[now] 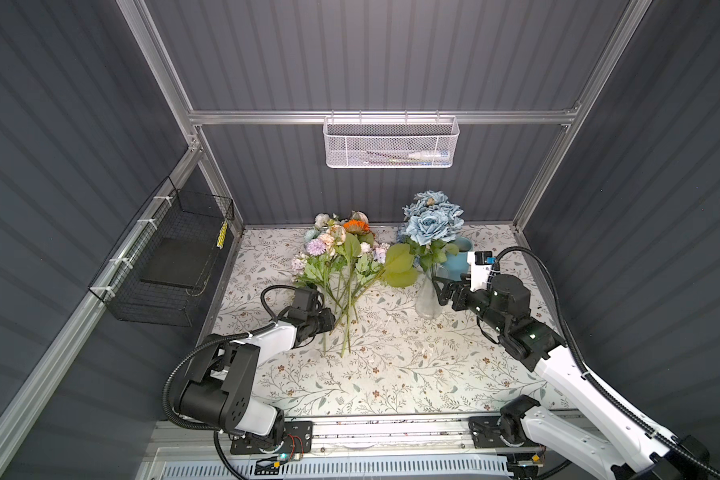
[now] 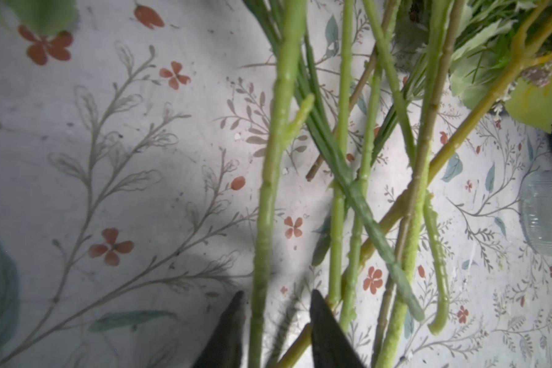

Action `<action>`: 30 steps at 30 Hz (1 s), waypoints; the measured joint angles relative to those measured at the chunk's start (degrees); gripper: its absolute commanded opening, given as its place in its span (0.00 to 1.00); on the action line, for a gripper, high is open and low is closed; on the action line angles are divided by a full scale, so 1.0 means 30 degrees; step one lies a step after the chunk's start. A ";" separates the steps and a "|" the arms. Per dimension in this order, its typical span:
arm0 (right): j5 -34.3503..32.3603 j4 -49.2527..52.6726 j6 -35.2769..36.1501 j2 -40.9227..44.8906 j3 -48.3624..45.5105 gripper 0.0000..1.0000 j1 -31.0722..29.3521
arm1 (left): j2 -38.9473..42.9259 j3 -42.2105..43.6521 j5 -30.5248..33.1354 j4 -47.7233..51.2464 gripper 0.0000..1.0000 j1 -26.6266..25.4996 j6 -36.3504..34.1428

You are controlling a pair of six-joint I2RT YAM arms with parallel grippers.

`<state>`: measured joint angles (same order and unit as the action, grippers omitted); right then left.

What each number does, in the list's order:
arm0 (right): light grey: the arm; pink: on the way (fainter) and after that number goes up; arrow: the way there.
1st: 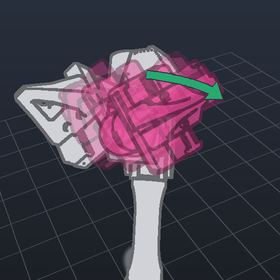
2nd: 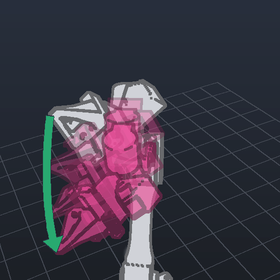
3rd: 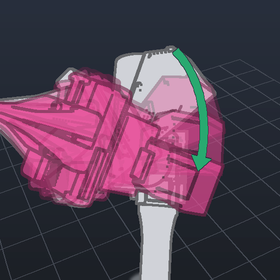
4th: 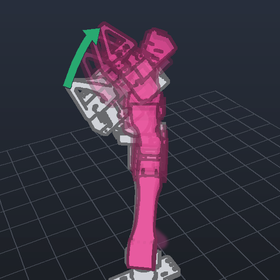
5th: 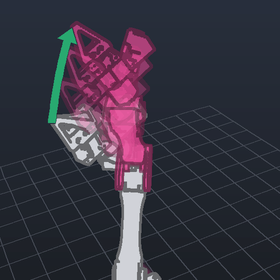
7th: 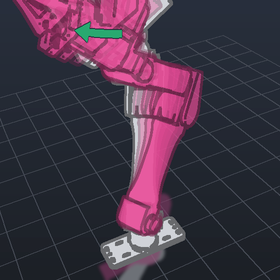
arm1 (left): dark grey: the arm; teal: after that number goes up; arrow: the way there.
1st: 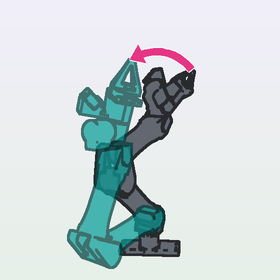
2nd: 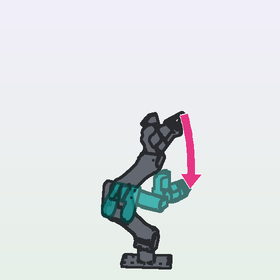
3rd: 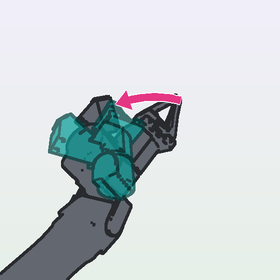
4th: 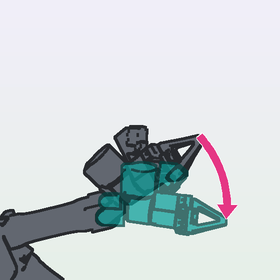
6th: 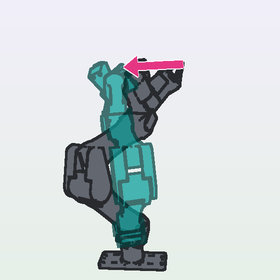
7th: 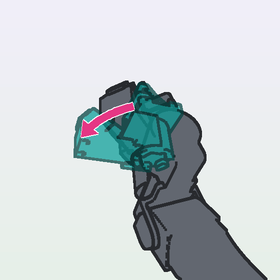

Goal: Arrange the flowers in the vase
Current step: 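Open the right gripper to release the roses while the left gripper reaches into the stems, then grasp a cream rose stem with the left gripper and lift it high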

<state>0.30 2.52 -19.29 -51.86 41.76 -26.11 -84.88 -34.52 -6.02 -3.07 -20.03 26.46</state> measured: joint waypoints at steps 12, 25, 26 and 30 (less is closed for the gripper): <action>0.0007 -0.0277 0.0000 0.0000 0.0000 0.99 0.0000 | 0.0007 -0.0007 0.0780 0.0007 0.00 -0.0189 -0.0342; -0.0007 -0.0423 0.0000 0.0051 0.0007 0.99 0.0000 | 0.2681 -0.0007 0.0765 -0.0044 0.00 -0.0226 -0.0262; -0.0015 -0.0423 0.0000 0.0051 0.0015 0.99 0.0000 | 0.2943 -0.0007 0.0648 -0.0124 0.00 -0.0226 -0.0233; -0.0015 -0.0423 0.0007 0.0051 0.0051 0.99 0.0000 | 0.3796 -0.0058 0.0517 -0.0430 0.00 -0.0226 0.0117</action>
<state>0.25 1.26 -19.27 -51.70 41.91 -26.11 -73.49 -34.70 -4.47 -4.36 -20.71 26.81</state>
